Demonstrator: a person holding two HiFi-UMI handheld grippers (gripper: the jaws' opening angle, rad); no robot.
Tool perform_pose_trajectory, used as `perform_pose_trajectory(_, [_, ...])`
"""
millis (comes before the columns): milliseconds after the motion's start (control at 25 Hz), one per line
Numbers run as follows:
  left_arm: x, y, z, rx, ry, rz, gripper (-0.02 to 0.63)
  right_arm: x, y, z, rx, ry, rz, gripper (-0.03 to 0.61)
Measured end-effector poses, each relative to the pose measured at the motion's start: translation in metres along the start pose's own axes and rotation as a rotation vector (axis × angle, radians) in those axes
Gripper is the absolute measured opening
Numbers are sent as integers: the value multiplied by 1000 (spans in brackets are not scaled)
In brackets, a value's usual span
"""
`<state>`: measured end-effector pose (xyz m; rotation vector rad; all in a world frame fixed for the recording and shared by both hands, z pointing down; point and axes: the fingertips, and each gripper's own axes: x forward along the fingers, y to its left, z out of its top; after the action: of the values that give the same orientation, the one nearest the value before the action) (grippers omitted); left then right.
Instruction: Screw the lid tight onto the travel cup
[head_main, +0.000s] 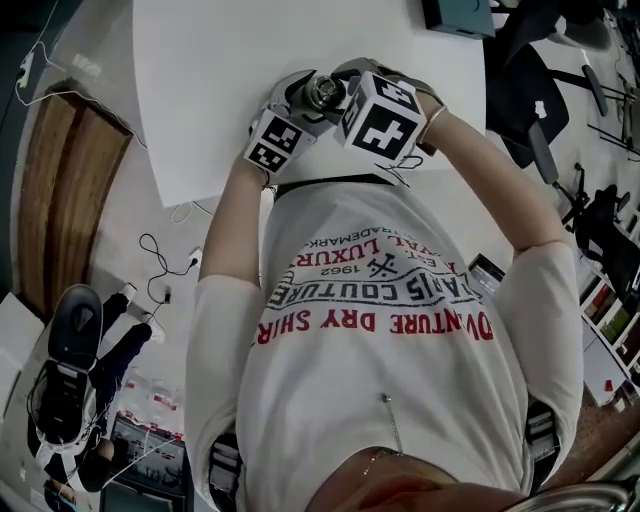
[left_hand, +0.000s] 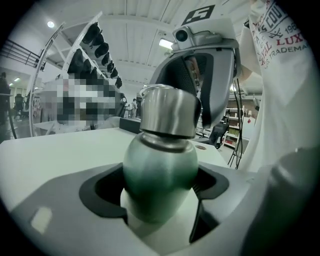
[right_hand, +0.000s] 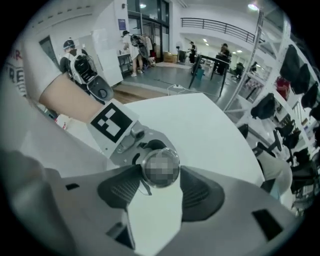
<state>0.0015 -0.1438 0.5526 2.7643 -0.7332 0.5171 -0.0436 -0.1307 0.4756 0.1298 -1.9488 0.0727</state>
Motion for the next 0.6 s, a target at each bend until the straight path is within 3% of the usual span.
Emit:
perform_pose_trajectory(80, [2, -3, 0, -2, 2, -3, 399, -2, 5, -8, -127, -2, 20, 267])
perform_pose_trajectory(360, [5, -7, 3, -3, 9, -1, 400, -11, 7, -9, -616, 11, 80, 273])
perform_pose_trajectory(600, [8, -8, 1, -9, 20, -4, 400, -6, 17, -9, -859, 46, 233, 275])
